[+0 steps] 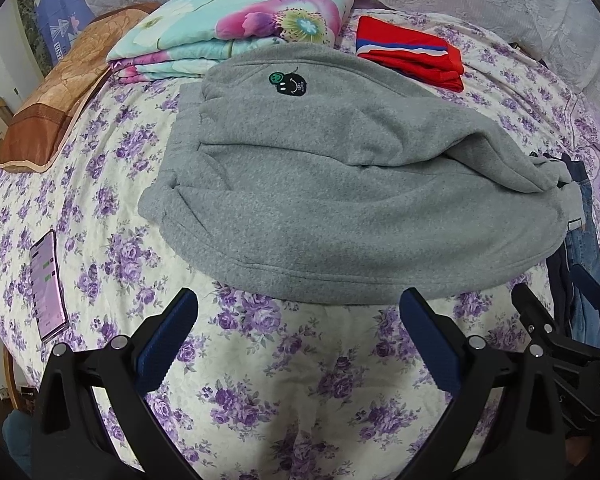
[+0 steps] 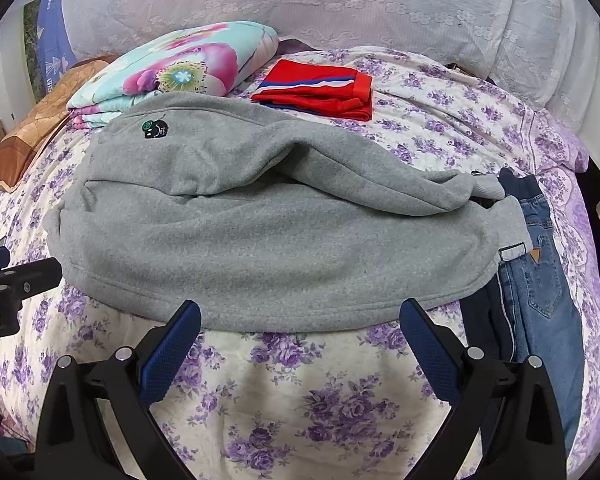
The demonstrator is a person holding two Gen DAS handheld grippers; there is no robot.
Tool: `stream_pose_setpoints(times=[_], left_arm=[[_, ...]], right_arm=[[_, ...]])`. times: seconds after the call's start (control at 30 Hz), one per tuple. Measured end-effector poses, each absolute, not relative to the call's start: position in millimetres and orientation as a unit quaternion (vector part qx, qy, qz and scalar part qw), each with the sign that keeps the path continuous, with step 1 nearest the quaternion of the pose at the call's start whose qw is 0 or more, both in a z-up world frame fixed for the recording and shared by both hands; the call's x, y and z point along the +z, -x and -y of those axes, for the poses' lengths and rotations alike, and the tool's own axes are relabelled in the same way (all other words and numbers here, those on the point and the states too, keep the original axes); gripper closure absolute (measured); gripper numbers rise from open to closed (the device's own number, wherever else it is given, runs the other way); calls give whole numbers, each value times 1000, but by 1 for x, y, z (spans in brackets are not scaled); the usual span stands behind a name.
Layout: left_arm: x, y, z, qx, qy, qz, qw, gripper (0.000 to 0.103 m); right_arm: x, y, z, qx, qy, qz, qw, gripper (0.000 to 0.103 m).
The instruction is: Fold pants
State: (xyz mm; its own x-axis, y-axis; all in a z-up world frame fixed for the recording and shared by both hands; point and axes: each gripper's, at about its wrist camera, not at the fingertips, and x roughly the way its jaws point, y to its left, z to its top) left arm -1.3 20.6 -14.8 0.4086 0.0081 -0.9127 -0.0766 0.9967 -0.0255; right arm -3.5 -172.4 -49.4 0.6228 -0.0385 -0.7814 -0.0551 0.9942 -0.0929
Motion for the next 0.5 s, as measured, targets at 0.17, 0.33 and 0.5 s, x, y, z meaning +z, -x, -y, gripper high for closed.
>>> stream_pose_setpoints(times=[0.17,0.33,0.5], left_arm=[[-16,1,-22,25,35,-546,837,5],[-15,1,-23,26,35,-544,838,5],[-15,3,-25,28,38,-545,837,5]], right_arm=[[-50,3,171,5,54,-435,899,3],[-49,3,169,7,56,-433,900,3],[-49,3,166,10,58,-433,900,3]])
